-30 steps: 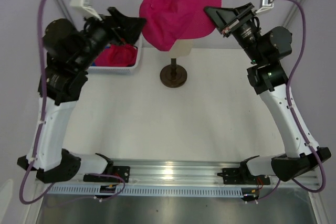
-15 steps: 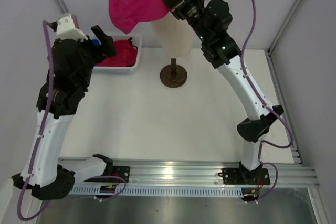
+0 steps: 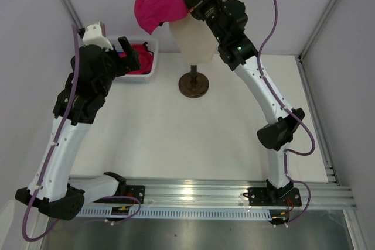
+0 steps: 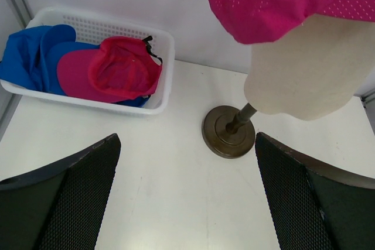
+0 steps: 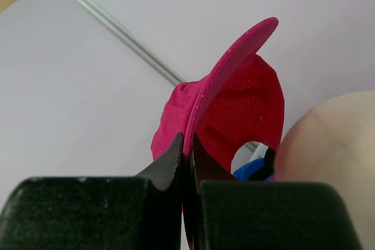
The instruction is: Stack the hats
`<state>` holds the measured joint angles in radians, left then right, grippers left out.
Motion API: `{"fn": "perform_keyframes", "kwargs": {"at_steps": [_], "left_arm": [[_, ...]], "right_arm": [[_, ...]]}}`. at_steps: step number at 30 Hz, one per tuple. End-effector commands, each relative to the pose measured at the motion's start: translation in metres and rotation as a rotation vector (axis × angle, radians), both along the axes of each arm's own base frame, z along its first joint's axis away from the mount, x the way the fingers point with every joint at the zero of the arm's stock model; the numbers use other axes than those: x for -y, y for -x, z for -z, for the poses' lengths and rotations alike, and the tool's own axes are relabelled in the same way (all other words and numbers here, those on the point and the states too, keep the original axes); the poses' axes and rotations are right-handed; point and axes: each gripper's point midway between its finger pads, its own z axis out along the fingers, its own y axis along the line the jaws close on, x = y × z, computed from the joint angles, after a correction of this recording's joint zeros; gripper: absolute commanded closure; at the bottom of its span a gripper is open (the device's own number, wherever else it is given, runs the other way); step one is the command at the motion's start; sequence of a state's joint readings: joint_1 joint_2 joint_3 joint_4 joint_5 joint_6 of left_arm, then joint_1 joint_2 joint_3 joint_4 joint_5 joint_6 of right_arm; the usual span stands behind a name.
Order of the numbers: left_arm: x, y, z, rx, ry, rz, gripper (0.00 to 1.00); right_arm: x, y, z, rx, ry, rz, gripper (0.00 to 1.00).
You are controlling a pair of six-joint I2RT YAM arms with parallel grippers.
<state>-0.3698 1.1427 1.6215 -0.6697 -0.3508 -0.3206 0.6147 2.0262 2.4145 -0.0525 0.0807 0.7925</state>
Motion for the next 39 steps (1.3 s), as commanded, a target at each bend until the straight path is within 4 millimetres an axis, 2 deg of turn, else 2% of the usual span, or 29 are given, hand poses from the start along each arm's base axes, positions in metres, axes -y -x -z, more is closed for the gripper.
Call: {"fn": "perform_keyframes", "kwargs": {"at_steps": [1, 3, 5, 6, 11, 16, 17, 18, 19, 20, 25, 26, 27, 28, 29, 31, 32, 33, 34, 36, 38, 39], "left_arm": [[0.003, 0.002, -0.008, 0.038, 0.012, 0.036, 0.01], [0.002, 0.002, -0.007, 0.038, 0.013, 0.032, 0.01], [0.004, 0.000, -0.001, 0.031, 0.014, 0.035, 0.00], [0.004, -0.001, 0.000, 0.032, 0.017, 0.036, 0.00], [0.010, -0.004, 0.000, 0.033, 0.031, 0.062, 0.01], [0.008, -0.004, 0.003, 0.030, 0.027, 0.058, 0.00], [0.008, -0.005, 0.004, 0.029, 0.026, 0.056, 0.01], [0.007, -0.006, 0.006, 0.024, 0.025, 0.055, 0.01], [0.008, -0.006, 0.006, 0.024, 0.027, 0.056, 0.00], [0.008, -0.007, 0.007, 0.021, 0.028, 0.059, 0.00], [0.017, -0.009, 0.008, 0.016, 0.050, 0.097, 0.00], [0.018, -0.009, 0.008, 0.015, 0.055, 0.101, 0.01], [0.020, -0.009, 0.009, 0.013, 0.059, 0.108, 0.00], [0.020, -0.009, 0.007, 0.017, 0.062, 0.109, 0.00], [0.021, -0.010, 0.007, 0.015, 0.064, 0.113, 0.00], [0.023, -0.011, 0.008, 0.013, 0.067, 0.119, 0.00], [0.024, -0.011, 0.009, 0.009, 0.070, 0.123, 0.00], [0.025, -0.010, 0.008, 0.009, 0.072, 0.127, 0.00], [0.025, -0.010, 0.007, 0.011, 0.074, 0.130, 0.01], [0.025, -0.011, 0.011, 0.003, 0.071, 0.128, 0.00], [0.025, -0.010, 0.009, 0.007, 0.071, 0.129, 0.01], [0.025, -0.010, 0.010, 0.006, 0.070, 0.129, 0.01]], "right_arm": [[0.024, -0.011, -0.026, 0.058, -0.084, 0.045, 1.00], [0.033, -0.017, -0.025, 0.037, -0.096, 0.095, 1.00], [0.037, -0.021, -0.010, -0.026, -0.070, 0.156, 1.00], [0.048, -0.022, -0.011, -0.040, -0.082, 0.230, 1.00], [0.045, -0.022, -0.004, -0.060, -0.056, 0.263, 1.00], [0.060, -0.019, 0.004, -0.116, -0.035, 0.321, 1.00], [0.066, -0.019, 0.010, -0.142, -0.025, 0.338, 1.00], [0.069, -0.023, 0.025, -0.177, -0.011, 0.355, 1.00], [0.074, -0.022, 0.029, -0.198, -0.028, 0.359, 1.00], [0.083, -0.012, 0.016, -0.180, -0.060, 0.360, 1.00], [0.114, -0.004, 0.021, -0.183, -0.099, 0.415, 1.00], [0.116, -0.004, 0.026, -0.191, -0.102, 0.419, 1.00], [0.125, 0.001, 0.018, -0.172, -0.117, 0.419, 1.00], [0.128, 0.004, 0.016, -0.165, -0.130, 0.418, 1.00], [0.126, 0.003, 0.023, -0.154, -0.148, 0.401, 1.00], [0.135, 0.020, -0.003, -0.055, -0.230, 0.376, 1.00], [0.134, 0.022, 0.000, -0.042, -0.239, 0.367, 1.00], [0.133, 0.020, 0.015, -0.058, -0.229, 0.369, 1.00], [0.138, 0.025, 0.012, -0.051, -0.242, 0.374, 1.00], [0.141, 0.023, 0.025, -0.077, -0.239, 0.396, 1.00], [0.146, 0.026, 0.027, -0.076, -0.257, 0.398, 1.00], [0.146, 0.023, 0.043, -0.091, -0.248, 0.402, 1.00]]}}
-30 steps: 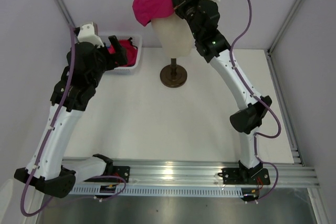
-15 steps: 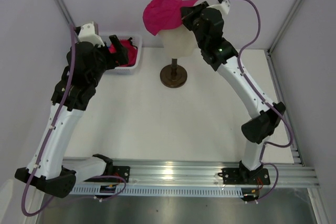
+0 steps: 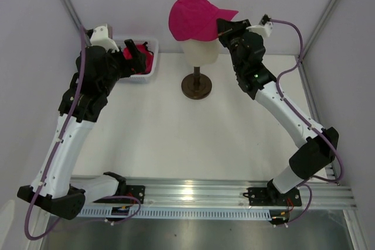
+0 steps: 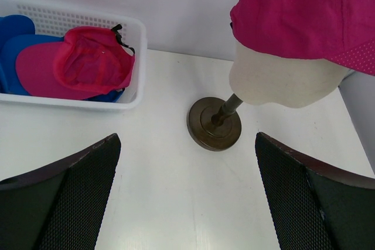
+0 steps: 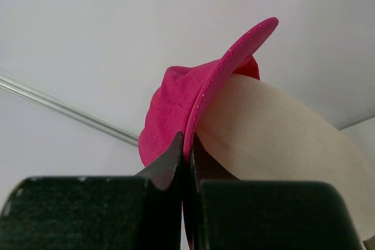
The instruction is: Stack the hats
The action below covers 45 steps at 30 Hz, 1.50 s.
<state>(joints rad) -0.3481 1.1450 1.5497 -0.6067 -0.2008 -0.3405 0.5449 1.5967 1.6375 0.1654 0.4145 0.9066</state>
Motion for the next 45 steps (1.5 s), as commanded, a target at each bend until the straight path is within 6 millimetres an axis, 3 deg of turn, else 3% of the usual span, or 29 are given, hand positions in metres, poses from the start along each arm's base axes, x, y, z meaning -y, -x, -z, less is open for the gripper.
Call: {"fn": "perform_keyframes", "kwargs": {"at_steps": [1, 2, 6, 9, 10, 13, 14, 18, 21, 22, 23, 26, 27, 30, 32, 33, 34, 38, 41, 44, 45], "left_arm": [[0.001, -0.002, -0.008, 0.025, 0.029, 0.006, 0.00], [0.002, -0.001, -0.007, 0.022, 0.029, 0.012, 0.01], [0.002, 0.000, -0.004, 0.014, 0.026, 0.014, 0.01], [0.001, 0.001, -0.002, 0.011, 0.021, 0.011, 0.01], [0.000, 0.002, -0.003, 0.012, 0.020, 0.011, 0.01], [0.002, 0.001, 0.001, 0.003, 0.018, 0.016, 0.00], [0.002, 0.001, 0.001, 0.000, 0.018, 0.017, 0.01], [0.001, 0.003, 0.001, -0.004, 0.015, 0.018, 0.01], [-0.001, 0.005, 0.001, -0.004, 0.013, 0.011, 0.01], [0.000, 0.004, 0.001, -0.004, 0.015, 0.011, 0.01], [0.000, 0.004, 0.002, -0.007, 0.014, 0.011, 0.00], [0.001, 0.004, 0.004, -0.008, 0.019, 0.015, 0.01], [0.001, 0.003, 0.005, -0.011, 0.019, 0.016, 0.01], [0.002, 0.003, 0.007, -0.018, 0.016, 0.018, 0.01], [0.003, 0.003, 0.009, -0.018, 0.018, 0.024, 0.01], [0.004, 0.002, 0.008, -0.013, 0.023, 0.025, 0.01], [0.004, 0.002, 0.012, -0.020, 0.024, 0.027, 0.00], [0.008, 0.001, 0.013, -0.022, 0.041, 0.039, 0.00], [0.010, 0.001, 0.017, -0.035, 0.042, 0.047, 0.01], [0.010, 0.000, 0.018, -0.038, 0.042, 0.044, 0.00], [0.010, 0.000, 0.018, -0.038, 0.045, 0.045, 0.01]], "right_arm": [[0.030, 0.019, -0.039, 0.132, -0.126, 0.058, 1.00], [0.032, 0.021, -0.042, 0.162, -0.143, 0.057, 1.00], [0.034, 0.023, -0.022, 0.148, -0.179, 0.052, 1.00], [0.038, 0.025, 0.000, 0.125, -0.213, 0.059, 1.00], [0.039, 0.024, 0.016, 0.103, -0.213, 0.067, 1.00], [0.046, 0.027, 0.031, 0.082, -0.271, 0.085, 1.00], [0.048, 0.027, 0.046, 0.055, -0.288, 0.096, 1.00], [0.051, 0.028, 0.064, 0.017, -0.320, 0.106, 1.00], [0.047, 0.028, 0.066, -0.001, -0.328, 0.094, 1.00], [0.043, 0.028, 0.067, -0.007, -0.327, 0.076, 0.95], [0.040, 0.028, 0.068, -0.013, -0.325, 0.067, 0.77], [0.036, 0.026, 0.070, -0.036, -0.307, 0.046, 0.54], [0.037, 0.025, 0.069, -0.043, -0.289, 0.045, 0.41], [0.049, 0.023, 0.071, -0.091, -0.248, 0.043, 0.32], [0.056, 0.019, 0.057, -0.098, -0.216, 0.009, 0.26], [0.059, 0.017, 0.062, -0.141, -0.189, -0.003, 0.25], [0.053, 0.019, 0.050, -0.128, -0.167, -0.064, 0.24], [0.063, 0.023, 0.030, -0.098, -0.092, -0.087, 0.21], [0.076, 0.023, 0.021, -0.103, -0.057, -0.065, 0.24], [0.082, 0.019, 0.021, -0.142, -0.050, -0.092, 0.32], [0.081, 0.013, 0.038, -0.210, -0.049, -0.115, 0.33]]}}
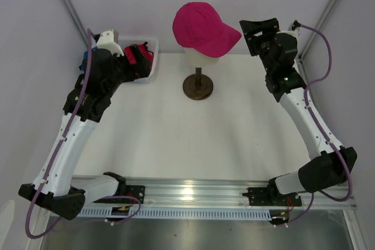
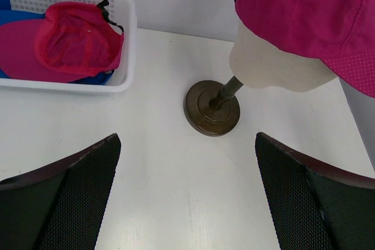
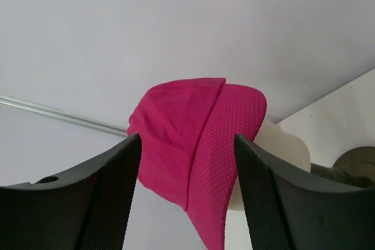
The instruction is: Stack the hats
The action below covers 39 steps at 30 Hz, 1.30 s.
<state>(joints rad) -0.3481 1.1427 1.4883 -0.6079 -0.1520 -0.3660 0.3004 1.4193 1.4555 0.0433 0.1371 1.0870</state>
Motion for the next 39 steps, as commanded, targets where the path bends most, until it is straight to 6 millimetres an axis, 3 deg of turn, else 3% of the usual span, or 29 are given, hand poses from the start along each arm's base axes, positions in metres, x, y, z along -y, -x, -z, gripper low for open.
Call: {"fn": "perform_keyframes", "kwargs": {"at_steps": [1, 6, 10, 14, 16, 21, 24, 27, 29, 30, 32, 33, 39], "left_arm": [[0.001, 0.000, -0.008, 0.025, 0.032, 0.005, 0.01], [0.001, -0.001, -0.007, 0.020, 0.029, 0.008, 0.01], [-0.001, 0.001, -0.007, 0.020, 0.027, -0.002, 0.00], [-0.001, 0.000, -0.005, 0.017, 0.027, -0.004, 0.01], [0.000, -0.001, -0.005, 0.017, 0.028, -0.001, 0.00], [0.000, 0.000, -0.005, 0.016, 0.027, 0.000, 0.00], [-0.001, 0.000, -0.003, 0.011, 0.022, -0.001, 0.00], [0.000, -0.002, -0.002, 0.009, 0.020, 0.000, 0.00], [0.002, -0.003, 0.000, 0.005, 0.024, 0.008, 0.00], [0.004, -0.005, -0.001, 0.006, 0.027, 0.012, 0.00], [0.007, -0.006, -0.001, 0.001, 0.032, 0.028, 0.00], [0.008, -0.006, -0.002, 0.002, 0.033, 0.032, 0.00], [0.003, -0.002, -0.003, 0.006, 0.024, 0.018, 0.01]], "right_arm": [[0.000, -0.002, 0.014, -0.111, 0.039, -0.079, 0.34], [-0.025, -0.009, 0.044, -0.222, 0.030, -0.221, 0.39], [-0.028, -0.006, 0.062, -0.272, 0.043, -0.229, 0.40], [-0.025, 0.001, 0.064, -0.262, 0.032, -0.218, 0.53], [-0.023, 0.002, 0.062, -0.254, 0.025, -0.215, 0.54], [-0.015, 0.006, 0.055, -0.245, 0.072, -0.207, 0.44], [0.012, 0.014, 0.053, -0.253, 0.127, -0.148, 0.35], [0.025, 0.031, 0.059, -0.252, 0.094, -0.141, 0.27], [0.020, 0.037, 0.057, -0.209, 0.045, -0.163, 0.26], [0.016, 0.042, 0.075, -0.233, -0.008, -0.179, 0.26], [0.004, 0.043, 0.064, -0.143, -0.068, -0.224, 0.26], [-0.001, 0.040, 0.076, -0.163, -0.096, -0.236, 0.27], [-0.031, 0.024, 0.076, -0.140, -0.094, -0.305, 0.28]]}}
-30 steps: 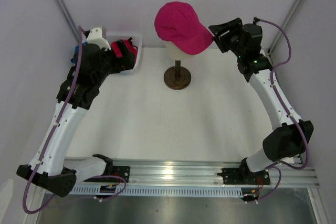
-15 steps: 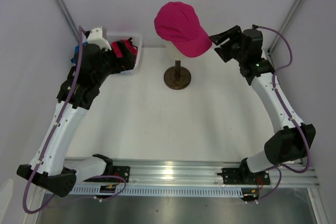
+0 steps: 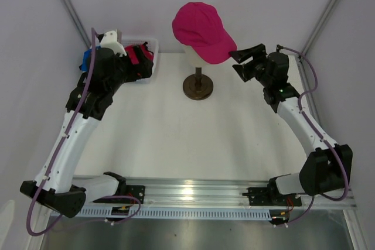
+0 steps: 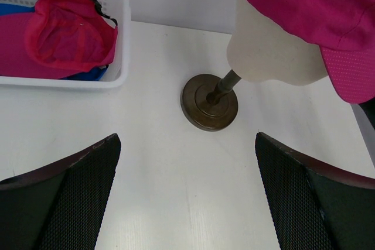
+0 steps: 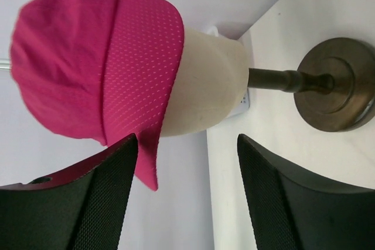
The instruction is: Stack the hats
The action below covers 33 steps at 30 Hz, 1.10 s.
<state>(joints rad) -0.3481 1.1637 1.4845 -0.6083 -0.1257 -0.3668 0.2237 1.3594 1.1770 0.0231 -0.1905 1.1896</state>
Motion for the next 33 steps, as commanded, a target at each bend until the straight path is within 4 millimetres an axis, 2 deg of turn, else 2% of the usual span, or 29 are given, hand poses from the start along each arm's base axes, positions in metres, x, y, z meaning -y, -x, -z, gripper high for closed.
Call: {"fn": "perform_keyframes", "kwargs": {"at_steps": [1, 5, 6, 9, 10, 11, 16, 17, 18, 23, 29, 32, 33], "left_arm": [[-0.005, 0.004, -0.014, 0.037, 0.024, -0.013, 0.01], [-0.010, 0.007, -0.016, 0.045, 0.013, -0.027, 0.01], [-0.011, 0.007, -0.016, 0.046, 0.008, -0.032, 0.01], [-0.016, 0.009, -0.015, 0.048, -0.003, -0.052, 0.01], [-0.016, 0.009, -0.015, 0.049, -0.003, -0.053, 0.01], [-0.016, 0.009, -0.014, 0.047, -0.001, -0.054, 0.00], [-0.011, 0.006, -0.009, 0.034, 0.010, -0.039, 0.00], [-0.011, 0.006, -0.008, 0.032, 0.010, -0.039, 0.00], [-0.011, 0.005, -0.009, 0.034, 0.010, -0.039, 0.01], [-0.011, 0.005, -0.009, 0.039, 0.008, -0.041, 0.01], [-0.010, 0.003, -0.003, 0.027, 0.007, -0.040, 0.00], [-0.010, 0.003, -0.002, 0.026, 0.011, -0.043, 0.00], [-0.010, 0.003, -0.001, 0.026, 0.013, -0.043, 0.00]], "right_arm": [[-0.020, -0.009, -0.034, 0.118, -0.073, -0.051, 0.29], [-0.026, -0.020, -0.036, 0.135, -0.074, -0.044, 0.32], [-0.027, -0.022, -0.037, 0.136, -0.078, -0.044, 0.36], [-0.029, -0.026, -0.045, 0.157, -0.076, -0.051, 0.50], [-0.029, -0.026, -0.046, 0.153, -0.065, -0.050, 0.60], [-0.027, -0.026, -0.056, 0.175, -0.048, -0.044, 0.64], [-0.024, -0.024, -0.074, 0.196, -0.009, -0.038, 0.92], [-0.024, -0.024, -0.075, 0.194, 0.001, -0.040, 0.94], [-0.025, -0.024, -0.086, 0.216, 0.012, -0.044, 0.98], [-0.023, -0.023, -0.088, 0.165, 0.029, -0.052, 1.00], [-0.025, -0.021, -0.111, 0.168, -0.044, -0.087, 1.00], [-0.025, -0.024, -0.120, 0.141, -0.164, -0.123, 1.00], [-0.025, -0.024, -0.130, 0.170, -0.201, -0.137, 1.00]]}}
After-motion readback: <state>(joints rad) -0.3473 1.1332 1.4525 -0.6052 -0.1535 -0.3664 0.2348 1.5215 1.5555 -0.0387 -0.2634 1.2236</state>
